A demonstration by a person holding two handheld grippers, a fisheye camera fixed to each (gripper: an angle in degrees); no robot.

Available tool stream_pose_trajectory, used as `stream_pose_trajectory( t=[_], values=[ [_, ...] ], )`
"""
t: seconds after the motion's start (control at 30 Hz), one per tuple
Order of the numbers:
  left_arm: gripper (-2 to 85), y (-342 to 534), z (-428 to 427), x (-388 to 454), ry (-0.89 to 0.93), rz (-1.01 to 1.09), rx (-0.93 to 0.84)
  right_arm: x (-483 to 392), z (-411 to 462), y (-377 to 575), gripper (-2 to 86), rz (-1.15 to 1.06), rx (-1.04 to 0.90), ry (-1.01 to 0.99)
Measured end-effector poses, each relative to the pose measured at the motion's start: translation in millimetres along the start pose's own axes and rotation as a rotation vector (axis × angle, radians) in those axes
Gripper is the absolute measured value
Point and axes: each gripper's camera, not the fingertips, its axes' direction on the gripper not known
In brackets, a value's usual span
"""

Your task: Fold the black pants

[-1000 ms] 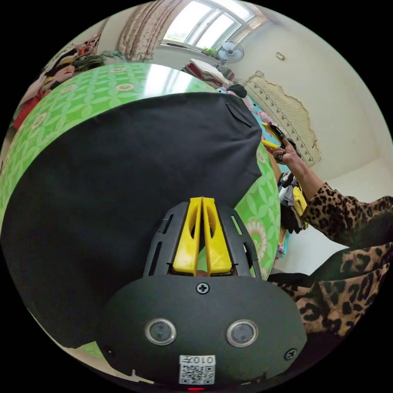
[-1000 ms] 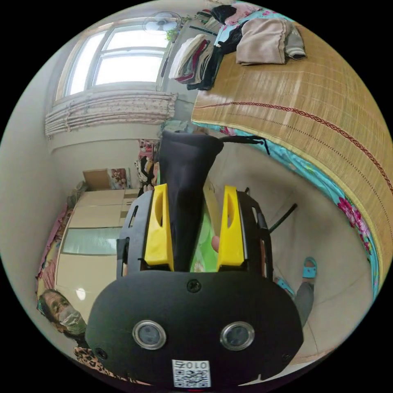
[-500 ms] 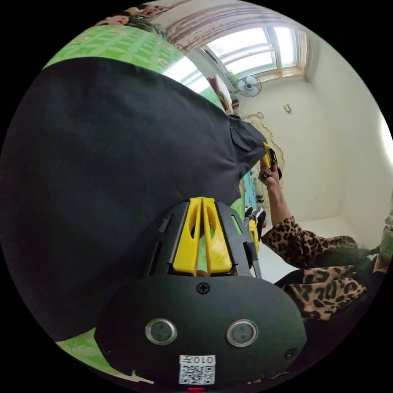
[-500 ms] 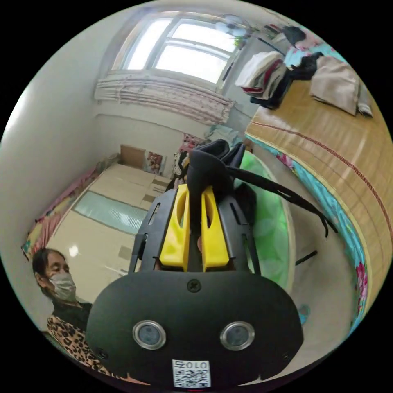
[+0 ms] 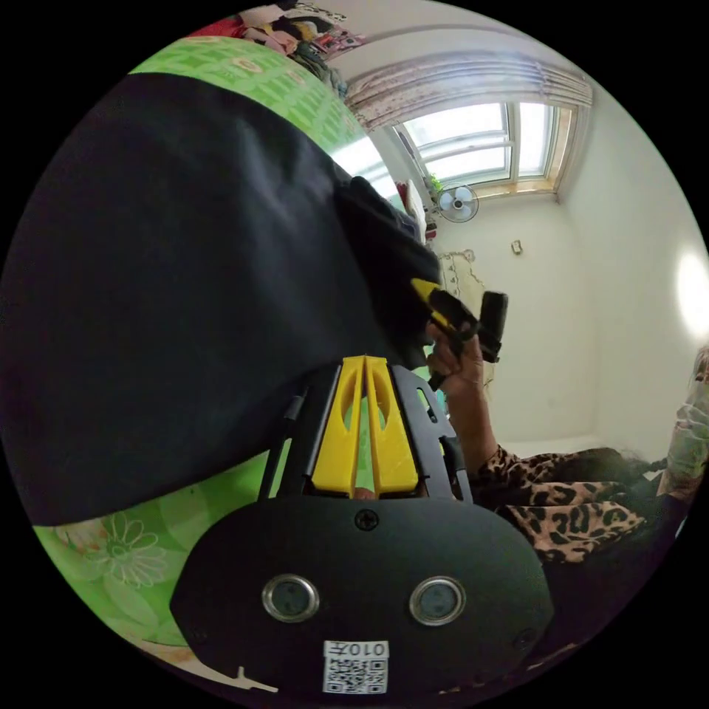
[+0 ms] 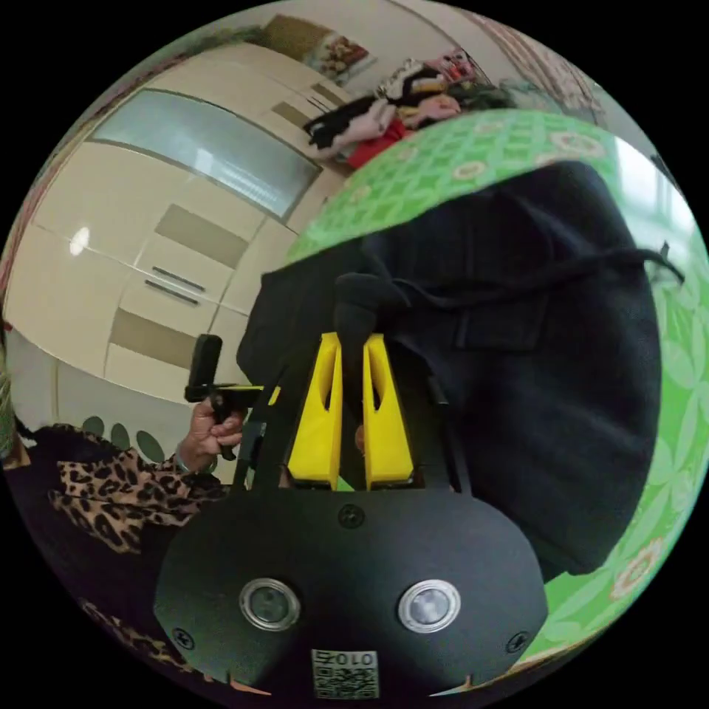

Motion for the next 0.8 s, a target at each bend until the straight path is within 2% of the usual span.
stream_pose_trajectory(
  t=[0.13, 0.3, 0.37, 0.47, 0.5, 0.57, 0.7, 0.77, 0.8],
  values=[
    [-0.2, 14.2, -19.0, 7.3, 0.003, -0.011, 0.007, 16.1, -37.6, -4.8, 5.7, 0.044, 0.191, -0.252],
    [-0.2, 20.6, -33.7, 19.5, 0.025, -0.024, 0.020, -24.8, -84.2, -14.1, 5.8, -0.067, 0.355, -0.345],
    [-0.2, 19.3, -37.3, 29.5, 0.026, -0.021, 0.023, -42.9, -72.7, -16.1, 5.9, -0.103, 0.355, -0.285],
    [-0.1, 15.9, -37.9, 40.5, 0.037, -0.028, 0.017, -54.0, -5.0, -27.4, 6.3, -0.076, 0.244, -0.027],
    [-0.1, 15.2, -38.1, 43.4, 0.039, -0.027, 0.015, -47.4, 30.8, -35.5, 6.8, -0.039, 0.154, 0.061],
    [-0.1, 14.0, -41.9, 59.1, 0.040, -0.012, 0.011, -33.4, 79.0, -46.6, 7.6, 0.000, 0.002, 0.066],
    [-0.2, 16.5, -55.2, 83.3, 0.023, 0.016, 0.020, -18.3, 66.4, -44.8, 7.9, -0.017, 0.087, -0.145],
    [-0.2, 16.9, -62.1, 93.8, 0.042, 0.015, 0.023, -7.7, 49.6, -38.9, 6.5, -0.042, 0.151, -0.296],
    [-0.2, 16.7, -63.6, 96.4, 0.049, 0.015, 0.023, 2.4, 39.3, -33.7, 5.1, -0.080, 0.212, -0.442]
  ],
)
